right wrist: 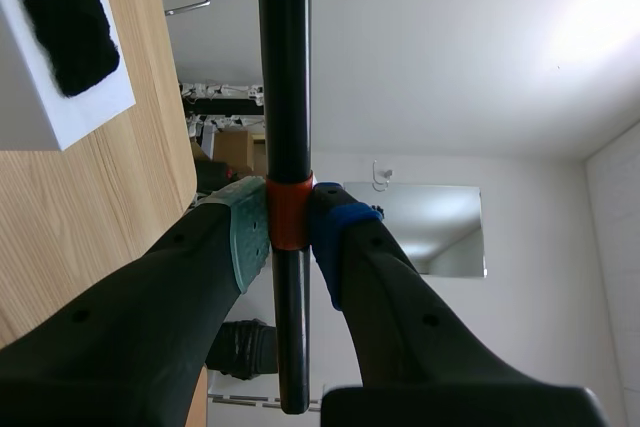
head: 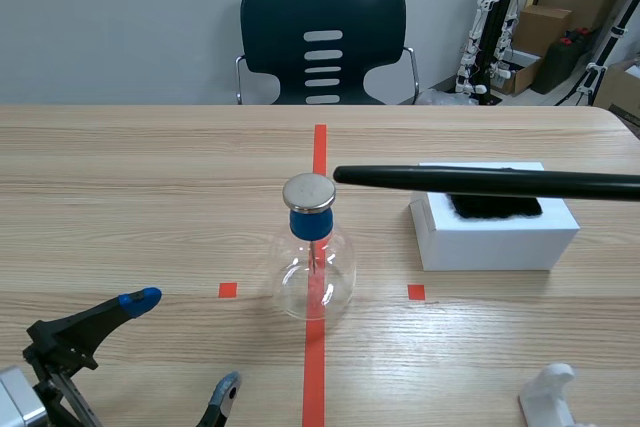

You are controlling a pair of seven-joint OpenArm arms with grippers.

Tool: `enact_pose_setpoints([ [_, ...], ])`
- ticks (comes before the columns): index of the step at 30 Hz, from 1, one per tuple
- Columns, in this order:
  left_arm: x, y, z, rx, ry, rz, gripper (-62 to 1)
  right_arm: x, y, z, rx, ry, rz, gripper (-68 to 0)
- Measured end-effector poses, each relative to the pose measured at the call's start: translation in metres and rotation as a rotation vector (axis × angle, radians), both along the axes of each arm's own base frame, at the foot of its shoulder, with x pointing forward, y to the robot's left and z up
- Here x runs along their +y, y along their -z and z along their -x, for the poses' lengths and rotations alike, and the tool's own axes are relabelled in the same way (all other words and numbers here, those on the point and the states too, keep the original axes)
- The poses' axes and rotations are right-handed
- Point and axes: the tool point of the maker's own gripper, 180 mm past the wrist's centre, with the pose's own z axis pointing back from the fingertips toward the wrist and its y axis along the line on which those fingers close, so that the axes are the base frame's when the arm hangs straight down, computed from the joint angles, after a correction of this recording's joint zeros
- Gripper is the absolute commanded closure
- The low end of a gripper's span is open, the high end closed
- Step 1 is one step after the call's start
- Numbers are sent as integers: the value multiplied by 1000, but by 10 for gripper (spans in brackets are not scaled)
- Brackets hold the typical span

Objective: Do the electroscope experiment. rub the rod on the fur

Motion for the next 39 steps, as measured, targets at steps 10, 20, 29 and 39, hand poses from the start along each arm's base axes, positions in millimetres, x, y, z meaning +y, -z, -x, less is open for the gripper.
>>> enact_pose_setpoints([
  [10, 0, 0, 0, 0, 0, 0, -623, 0, 0, 0, 0, 0, 0, -15],
  [20, 0, 0, 0, 0, 0, 0, -623, 0, 0, 0, 0, 0, 0, -15],
  [29, 0, 0, 0, 0, 0, 0, -623, 1, 3, 1, 15, -11, 24, -15],
  [39, 0, 0, 0, 0, 0, 0, -623, -5, 3, -1, 9, 23, 28, -15],
])
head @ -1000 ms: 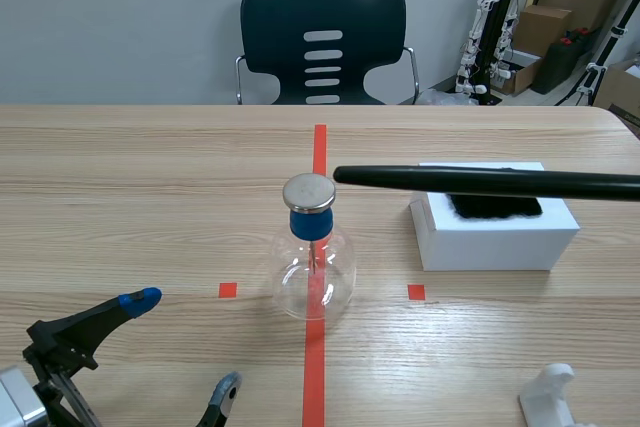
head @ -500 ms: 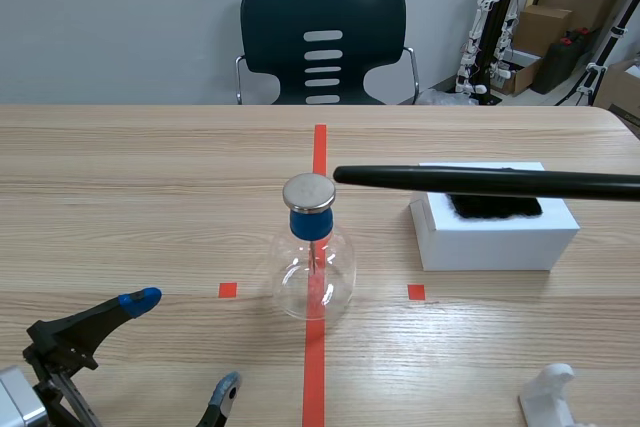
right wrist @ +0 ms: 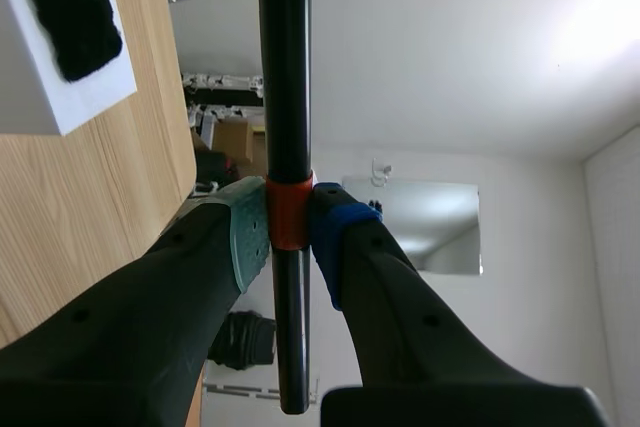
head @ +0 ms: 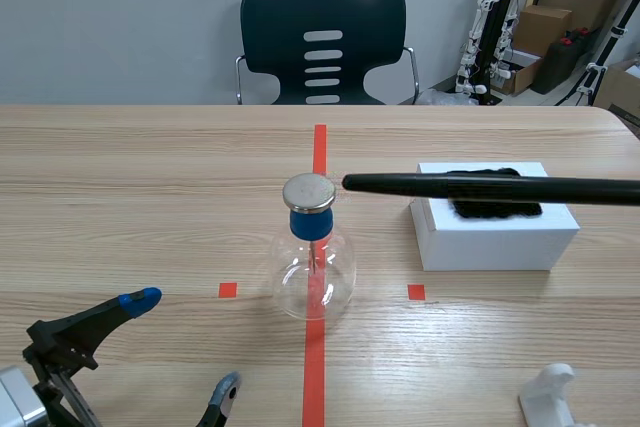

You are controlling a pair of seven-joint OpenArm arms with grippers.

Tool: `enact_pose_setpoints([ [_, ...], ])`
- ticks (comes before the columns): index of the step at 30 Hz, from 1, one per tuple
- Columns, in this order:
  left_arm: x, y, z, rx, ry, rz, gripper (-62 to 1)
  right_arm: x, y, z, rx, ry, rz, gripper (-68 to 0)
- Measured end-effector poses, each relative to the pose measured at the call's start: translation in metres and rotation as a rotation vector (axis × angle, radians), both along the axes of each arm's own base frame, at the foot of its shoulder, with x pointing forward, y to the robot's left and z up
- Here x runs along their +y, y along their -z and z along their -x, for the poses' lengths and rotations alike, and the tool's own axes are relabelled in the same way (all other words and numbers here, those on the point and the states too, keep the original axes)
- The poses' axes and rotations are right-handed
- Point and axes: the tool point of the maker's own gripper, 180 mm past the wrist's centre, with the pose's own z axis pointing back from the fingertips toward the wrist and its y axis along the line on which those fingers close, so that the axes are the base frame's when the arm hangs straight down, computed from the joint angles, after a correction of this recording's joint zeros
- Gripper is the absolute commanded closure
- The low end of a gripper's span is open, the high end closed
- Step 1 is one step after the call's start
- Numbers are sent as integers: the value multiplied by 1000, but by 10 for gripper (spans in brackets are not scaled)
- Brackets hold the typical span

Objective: Do the electroscope experiment. rub the rod on the fur

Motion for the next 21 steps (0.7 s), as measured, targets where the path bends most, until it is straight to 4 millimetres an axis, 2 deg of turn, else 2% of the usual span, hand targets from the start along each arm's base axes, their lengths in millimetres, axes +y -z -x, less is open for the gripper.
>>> enact_pose_setpoints([
  [5, 0, 0, 0, 0, 0, 0, -623, -12, -7, -11, -33, 35, 25, -13],
  [10, 0, 0, 0, 0, 1, -1, -623, -31, -33, -40, -131, 63, 25, -13],
  [14, 0, 0, 0, 0, 0, 0, -623, -41, -46, -64, -143, 70, 40, -13],
  [17, 0, 0, 0, 0, 0, 0, -623, -42, -58, -79, -168, 43, 45, -13],
  [21, 0, 0, 0, 0, 0, 0, -623, -52, -60, -102, -179, 37, 80, -13],
])
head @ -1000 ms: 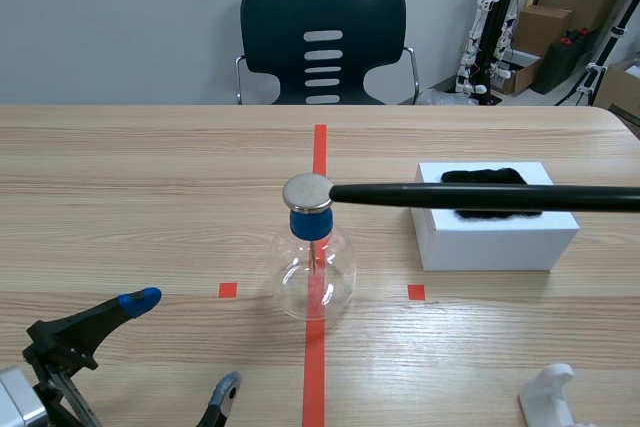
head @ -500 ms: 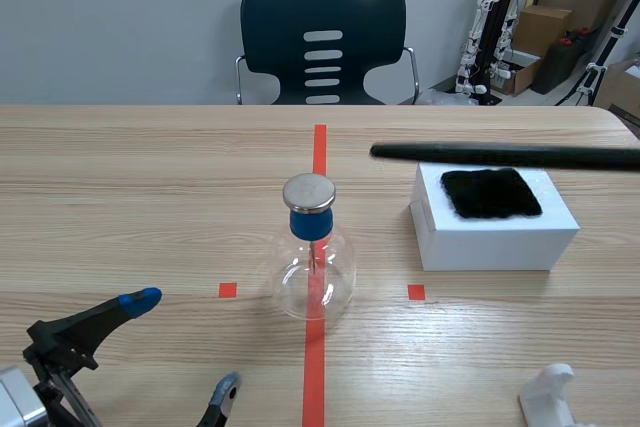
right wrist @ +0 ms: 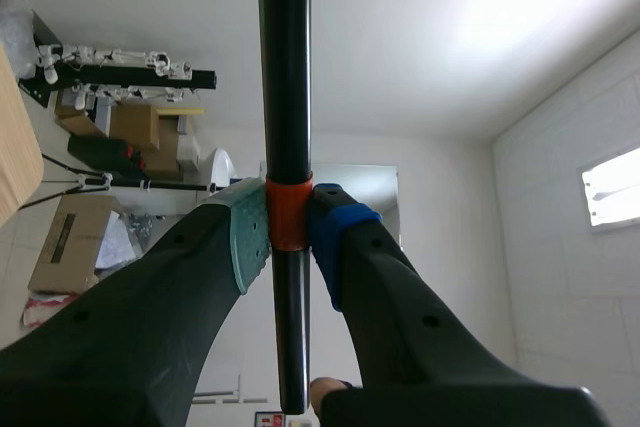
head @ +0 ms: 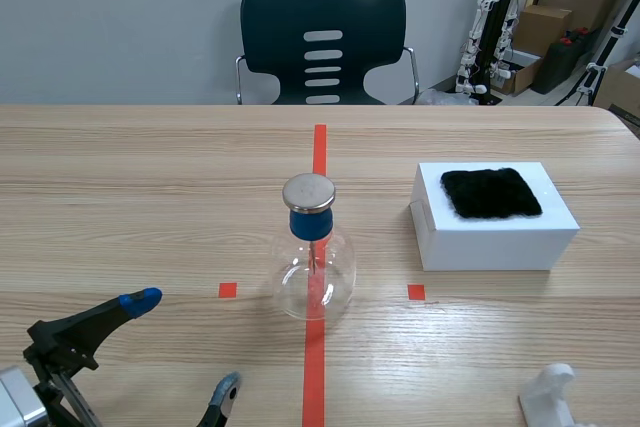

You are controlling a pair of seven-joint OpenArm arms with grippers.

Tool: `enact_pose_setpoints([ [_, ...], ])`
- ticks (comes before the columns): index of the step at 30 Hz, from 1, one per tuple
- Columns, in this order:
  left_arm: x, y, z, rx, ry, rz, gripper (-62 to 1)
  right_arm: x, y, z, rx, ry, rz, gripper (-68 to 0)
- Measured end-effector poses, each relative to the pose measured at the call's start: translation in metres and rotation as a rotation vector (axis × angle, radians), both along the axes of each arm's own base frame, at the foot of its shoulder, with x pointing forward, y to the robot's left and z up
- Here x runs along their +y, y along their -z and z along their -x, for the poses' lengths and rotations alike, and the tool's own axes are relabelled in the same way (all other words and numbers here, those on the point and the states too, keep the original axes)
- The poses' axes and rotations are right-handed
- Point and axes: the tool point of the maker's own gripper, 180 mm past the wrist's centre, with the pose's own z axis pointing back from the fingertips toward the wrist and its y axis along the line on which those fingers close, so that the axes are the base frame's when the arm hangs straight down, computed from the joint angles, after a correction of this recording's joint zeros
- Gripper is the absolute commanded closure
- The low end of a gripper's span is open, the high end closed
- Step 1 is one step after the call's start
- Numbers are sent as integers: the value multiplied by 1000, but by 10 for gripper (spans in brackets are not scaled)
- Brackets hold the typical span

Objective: Do the electroscope experiment. rub the rod on the fur

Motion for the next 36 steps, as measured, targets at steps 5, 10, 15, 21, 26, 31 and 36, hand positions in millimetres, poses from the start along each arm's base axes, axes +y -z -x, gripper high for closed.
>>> enact_pose_setpoints([
  [5, 0, 0, 0, 1, 0, 0, -623, -17, 19, -27, 24, 2, 12, -13],
  [10, 0, 0, 0, 0, 0, 0, -623, -37, 27, -52, 20, 32, 38, -13],
  [15, 0, 0, 0, 0, 0, 0, -623, -60, 43, -68, 42, 76, 54, -13],
  [21, 0, 0, 0, 0, 0, 0, -623, -73, 66, -78, 96, 66, 150, -13],
  [26, 0, 0, 0, 0, 0, 0, -623, -87, 80, -86, 125, 77, 246, -13],
  [31, 0, 0, 0, 0, 0, 0, -623, -100, 112, -80, 210, 87, 317, -13],
  [36, 0, 0, 0, 0, 0, 0, -623, -109, 123, -82, 230, 98, 362, -13],
])
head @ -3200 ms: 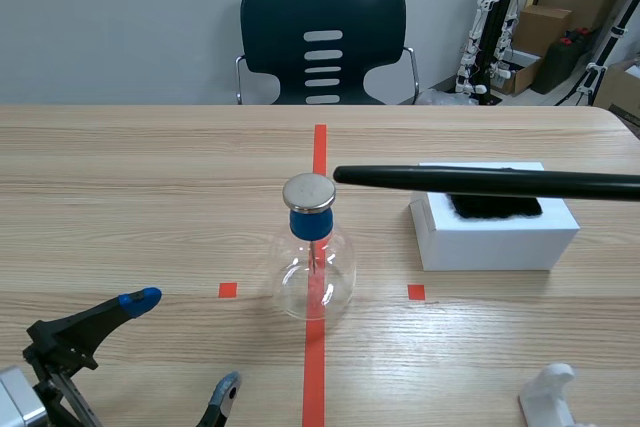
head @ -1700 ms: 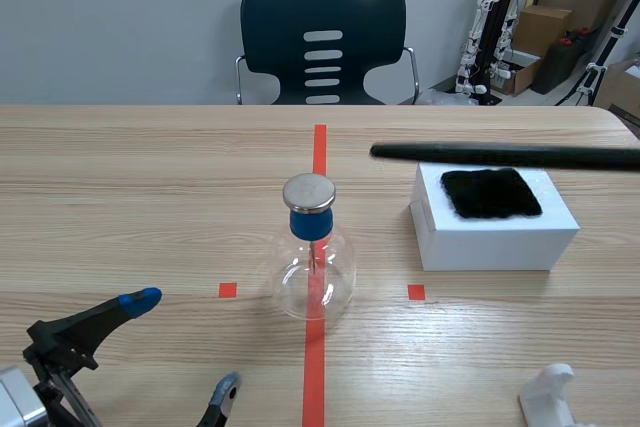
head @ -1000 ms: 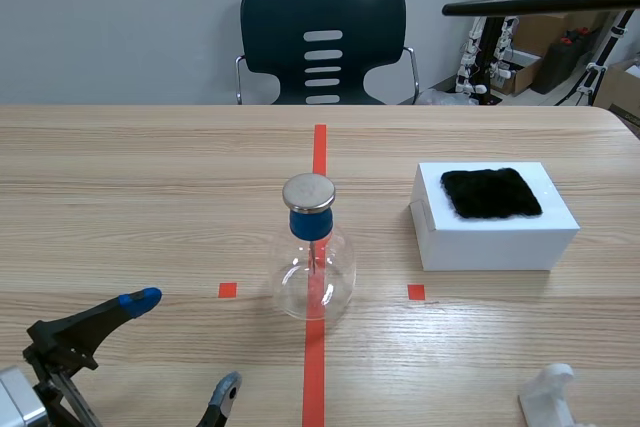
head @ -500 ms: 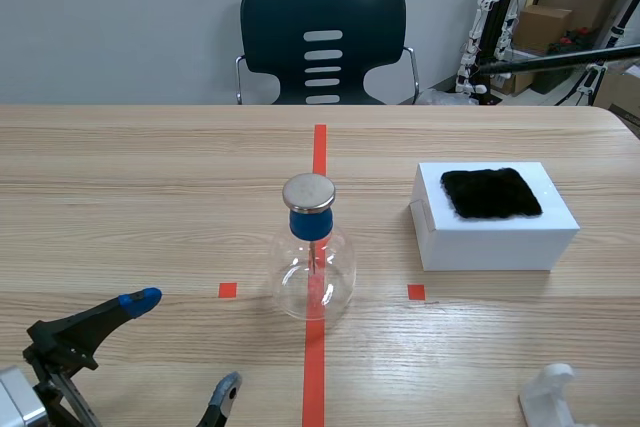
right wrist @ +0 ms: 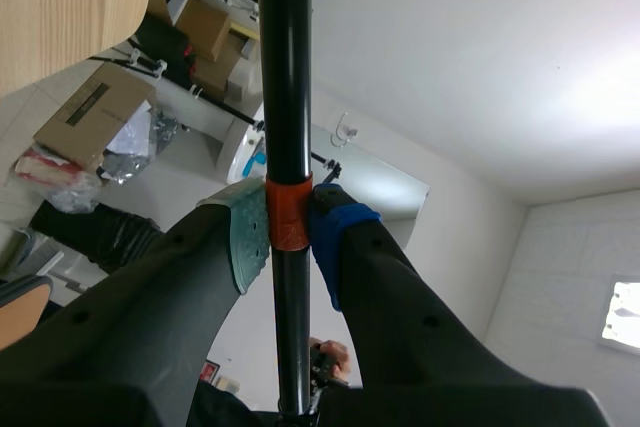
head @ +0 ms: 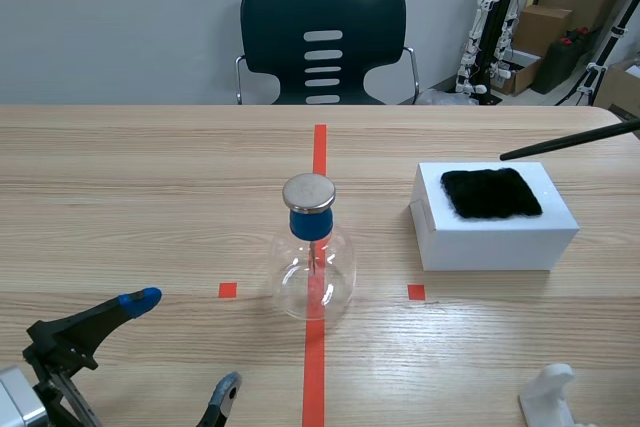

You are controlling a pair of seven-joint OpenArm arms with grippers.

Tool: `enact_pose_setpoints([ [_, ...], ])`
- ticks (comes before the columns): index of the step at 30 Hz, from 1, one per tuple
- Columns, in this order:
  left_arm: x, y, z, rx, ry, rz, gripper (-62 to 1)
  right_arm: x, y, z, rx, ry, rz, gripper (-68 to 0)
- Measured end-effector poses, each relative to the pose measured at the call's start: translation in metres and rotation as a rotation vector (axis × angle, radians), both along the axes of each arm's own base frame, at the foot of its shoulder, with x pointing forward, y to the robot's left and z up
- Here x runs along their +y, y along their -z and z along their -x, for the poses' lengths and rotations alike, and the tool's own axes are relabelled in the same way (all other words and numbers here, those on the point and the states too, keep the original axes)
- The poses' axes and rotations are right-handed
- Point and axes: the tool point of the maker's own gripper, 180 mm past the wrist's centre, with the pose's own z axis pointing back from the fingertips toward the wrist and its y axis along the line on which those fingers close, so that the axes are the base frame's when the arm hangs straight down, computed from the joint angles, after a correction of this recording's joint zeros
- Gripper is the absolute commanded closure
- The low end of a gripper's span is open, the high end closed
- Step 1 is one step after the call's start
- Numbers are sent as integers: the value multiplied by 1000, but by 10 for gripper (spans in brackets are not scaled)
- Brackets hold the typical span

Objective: Do the electroscope experiment. rub the rod on the fur

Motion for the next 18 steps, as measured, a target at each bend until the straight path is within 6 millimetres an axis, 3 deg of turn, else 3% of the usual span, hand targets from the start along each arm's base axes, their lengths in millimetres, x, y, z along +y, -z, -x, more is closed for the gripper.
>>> enact_pose_setpoints([
  [7, 0, 0, 0, 0, 0, 0, -623, -10, 19, 5, 48, 19, 23, -13],
  [18, 0, 0, 0, 0, 0, 0, -623, -17, 29, 8, 95, 74, 14, -13],
])
